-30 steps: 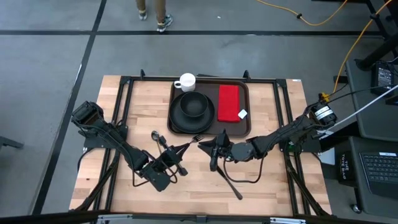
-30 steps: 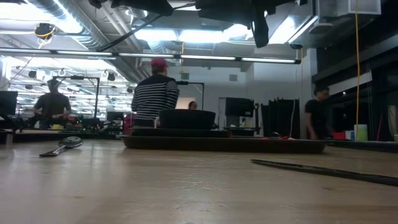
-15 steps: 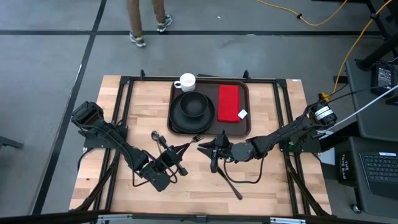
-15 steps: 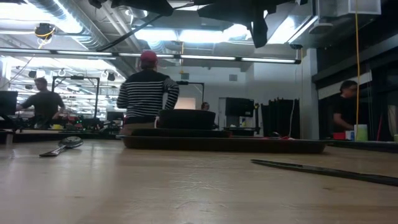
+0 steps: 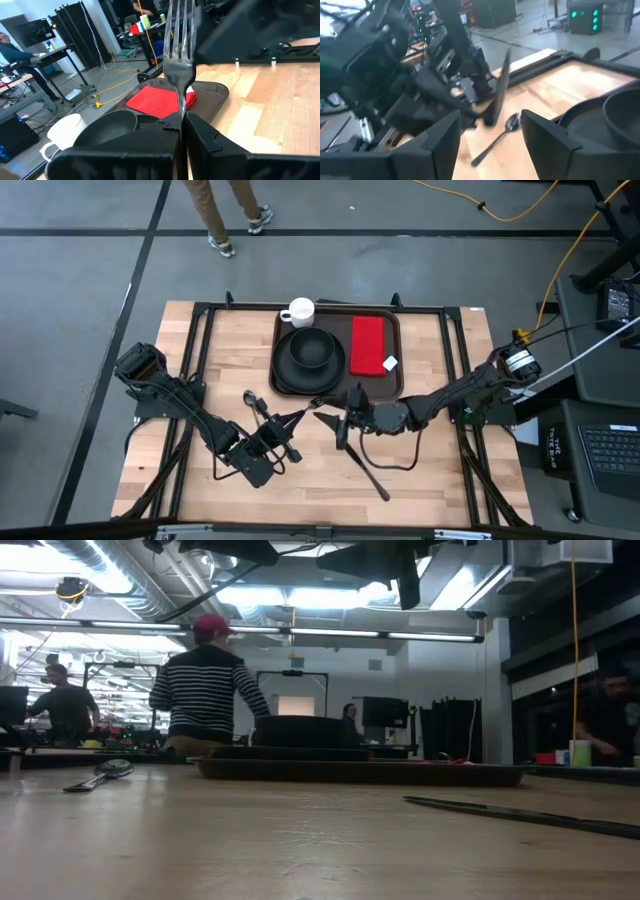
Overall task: Set up tray
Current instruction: Put the black fork on the red napkin on the brown serving tray
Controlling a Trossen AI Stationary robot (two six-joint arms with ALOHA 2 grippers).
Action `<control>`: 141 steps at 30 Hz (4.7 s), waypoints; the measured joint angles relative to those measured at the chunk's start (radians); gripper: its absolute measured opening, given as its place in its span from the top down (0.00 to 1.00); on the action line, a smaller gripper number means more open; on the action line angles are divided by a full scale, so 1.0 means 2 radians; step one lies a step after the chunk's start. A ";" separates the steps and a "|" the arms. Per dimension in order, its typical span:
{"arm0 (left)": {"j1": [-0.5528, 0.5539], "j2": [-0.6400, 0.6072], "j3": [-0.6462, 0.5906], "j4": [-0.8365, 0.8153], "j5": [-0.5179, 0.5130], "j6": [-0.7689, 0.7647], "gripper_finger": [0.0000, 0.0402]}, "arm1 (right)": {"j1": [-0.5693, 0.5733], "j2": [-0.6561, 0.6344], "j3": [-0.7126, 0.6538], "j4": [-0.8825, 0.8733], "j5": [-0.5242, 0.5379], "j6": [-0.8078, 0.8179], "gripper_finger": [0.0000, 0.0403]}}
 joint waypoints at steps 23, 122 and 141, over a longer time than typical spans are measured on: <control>0.023 0.000 0.000 0.000 0.007 0.000 0.99 | -0.018 0.000 0.000 0.024 0.004 -0.014 0.90; 0.186 -0.203 -0.220 0.172 0.511 0.213 0.99 | -0.193 -0.221 0.000 -0.362 -0.146 0.006 0.99; 0.287 -0.288 -0.279 0.240 0.657 0.223 0.99 | -0.397 -0.252 0.000 -0.463 -0.363 0.019 0.99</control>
